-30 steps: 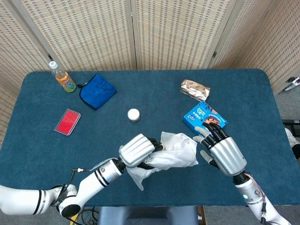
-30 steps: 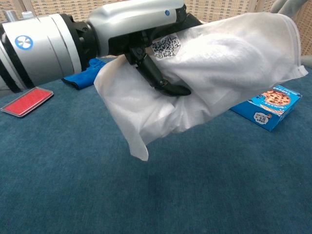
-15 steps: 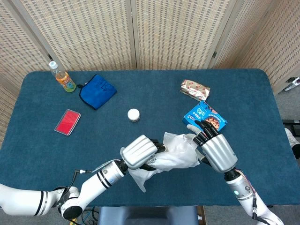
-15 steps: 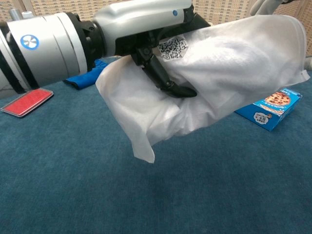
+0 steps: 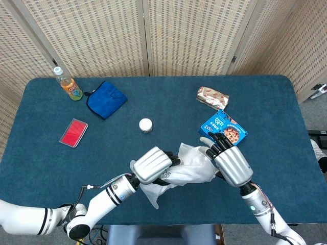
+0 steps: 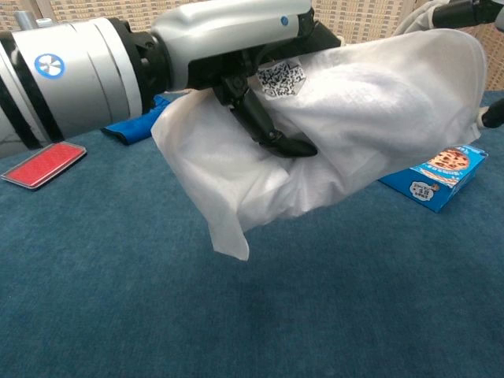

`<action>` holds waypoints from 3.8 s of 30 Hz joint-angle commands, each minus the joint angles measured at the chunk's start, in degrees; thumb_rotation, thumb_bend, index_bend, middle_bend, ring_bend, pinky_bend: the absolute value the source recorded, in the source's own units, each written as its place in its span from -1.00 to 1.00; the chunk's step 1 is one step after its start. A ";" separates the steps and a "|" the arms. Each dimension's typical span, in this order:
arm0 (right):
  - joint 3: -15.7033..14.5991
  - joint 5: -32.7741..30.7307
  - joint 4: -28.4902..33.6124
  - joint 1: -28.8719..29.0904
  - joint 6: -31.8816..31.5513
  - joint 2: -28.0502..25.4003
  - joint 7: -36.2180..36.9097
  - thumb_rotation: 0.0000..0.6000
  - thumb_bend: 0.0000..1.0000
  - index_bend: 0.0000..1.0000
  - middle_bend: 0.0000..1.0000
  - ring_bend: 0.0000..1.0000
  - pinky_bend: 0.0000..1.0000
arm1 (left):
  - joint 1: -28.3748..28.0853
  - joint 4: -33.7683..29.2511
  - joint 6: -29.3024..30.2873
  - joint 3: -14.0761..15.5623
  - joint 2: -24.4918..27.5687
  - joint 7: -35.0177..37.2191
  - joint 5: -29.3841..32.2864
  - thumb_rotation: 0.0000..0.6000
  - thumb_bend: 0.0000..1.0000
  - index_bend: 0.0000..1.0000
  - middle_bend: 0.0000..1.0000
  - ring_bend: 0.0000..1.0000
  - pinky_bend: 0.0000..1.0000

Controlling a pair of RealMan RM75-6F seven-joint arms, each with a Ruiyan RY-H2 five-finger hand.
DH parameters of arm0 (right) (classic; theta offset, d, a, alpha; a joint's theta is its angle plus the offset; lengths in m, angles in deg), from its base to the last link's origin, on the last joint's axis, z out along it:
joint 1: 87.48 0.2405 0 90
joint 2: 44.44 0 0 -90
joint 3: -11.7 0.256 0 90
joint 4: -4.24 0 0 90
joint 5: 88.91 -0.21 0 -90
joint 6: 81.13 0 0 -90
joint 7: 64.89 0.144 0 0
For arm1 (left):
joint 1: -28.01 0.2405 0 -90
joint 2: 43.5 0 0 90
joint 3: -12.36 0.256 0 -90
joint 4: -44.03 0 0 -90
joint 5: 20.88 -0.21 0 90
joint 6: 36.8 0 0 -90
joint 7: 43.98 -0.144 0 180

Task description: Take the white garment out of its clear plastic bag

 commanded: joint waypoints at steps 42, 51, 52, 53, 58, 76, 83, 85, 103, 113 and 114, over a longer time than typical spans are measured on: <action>-3.94 -6.68 -19.24 -0.31 2.02 14.67 -1.23 1.00 0.05 0.33 -0.38 -0.80 -0.61 | -3.28 14.28 -4.91 5.58 -5.38 -18.46 14.05 1.00 -0.81 -1.00 -0.99 -0.82 -0.39; -4.34 -7.47 -19.01 -0.38 2.37 14.55 -1.17 1.00 0.05 0.33 -0.38 -0.80 -0.61 | 0.16 7.26 -1.97 9.01 3.18 -18.79 13.10 1.00 -0.81 -1.00 -1.00 -0.78 -0.42; -4.34 -7.58 -18.83 -0.41 2.37 14.36 -0.95 1.00 0.05 0.33 -0.38 -0.80 -0.61 | 0.71 6.62 -1.77 9.64 4.27 -17.93 11.36 1.00 -0.81 -1.00 -1.00 -0.77 -0.42; -4.35 -7.70 -18.67 -0.43 2.37 14.17 -0.79 1.00 0.05 0.33 -0.38 -0.80 -0.61 | 1.45 6.41 -1.20 10.60 5.37 -16.71 7.98 1.00 -0.81 -0.98 -0.99 -0.75 -0.42; -4.38 -7.94 -18.38 -0.44 2.39 13.67 -0.32 1.00 0.05 0.33 -0.38 -0.80 -0.61 | 3.82 9.42 2.20 14.47 8.32 -10.37 -7.65 1.00 -0.81 -0.74 -0.78 -0.58 -0.42; -4.57 -8.55 -17.35 0.04 3.10 13.36 -0.99 1.00 0.05 0.33 -0.38 -0.80 -0.61 | 5.34 34.32 22.62 22.99 6.32 15.90 -45.19 1.00 -0.81 -0.58 -0.06 -0.10 0.11; -4.67 -8.78 -16.69 0.05 3.13 13.15 -1.92 1.00 0.05 0.33 -0.38 -0.80 -0.61 | 4.22 37.14 21.54 23.96 3.23 14.96 -49.47 1.00 -0.81 -0.59 0.22 0.17 0.39; -4.71 -8.90 -16.59 0.04 3.18 13.13 -2.18 1.00 0.05 0.33 -0.38 -0.80 -0.61 | 3.91 37.16 20.06 23.85 2.21 15.52 -48.97 1.00 -0.81 -0.59 0.37 0.32 0.48; -4.67 -9.56 -16.30 0.34 3.59 13.30 -2.91 1.00 0.05 0.33 -0.38 -0.80 -0.61 | 1.92 47.07 18.22 22.91 -6.37 16.89 -48.89 1.00 -0.81 -0.63 0.72 0.63 0.63; -4.84 -9.70 -16.49 0.43 3.75 13.34 -2.80 1.00 0.05 0.33 -0.38 -0.80 -0.61 | 1.46 48.05 15.12 22.76 -7.42 14.75 -46.88 1.00 -0.81 -0.62 0.73 0.64 0.63; -4.84 -9.74 -16.49 0.43 3.76 13.32 -2.80 1.00 0.05 0.33 -0.38 -0.80 -0.61 | 1.27 48.06 14.80 22.74 -7.37 14.53 -46.78 1.00 -0.81 -0.62 0.73 0.64 0.63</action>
